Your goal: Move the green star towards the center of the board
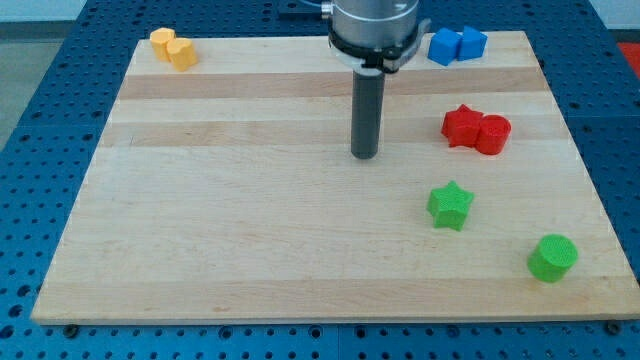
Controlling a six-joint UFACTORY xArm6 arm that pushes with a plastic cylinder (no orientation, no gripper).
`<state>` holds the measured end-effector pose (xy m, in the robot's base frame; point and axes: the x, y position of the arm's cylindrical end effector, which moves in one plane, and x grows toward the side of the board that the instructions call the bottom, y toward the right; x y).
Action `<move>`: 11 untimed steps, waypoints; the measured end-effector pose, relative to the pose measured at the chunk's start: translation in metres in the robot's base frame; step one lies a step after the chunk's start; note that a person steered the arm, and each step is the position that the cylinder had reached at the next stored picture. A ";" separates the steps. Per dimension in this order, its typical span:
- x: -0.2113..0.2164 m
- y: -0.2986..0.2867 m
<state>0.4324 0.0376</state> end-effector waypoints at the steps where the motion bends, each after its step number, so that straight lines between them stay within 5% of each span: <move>1: 0.013 0.017; 3: 0.016 0.092; 6: 0.076 0.162; 11: 0.083 -0.021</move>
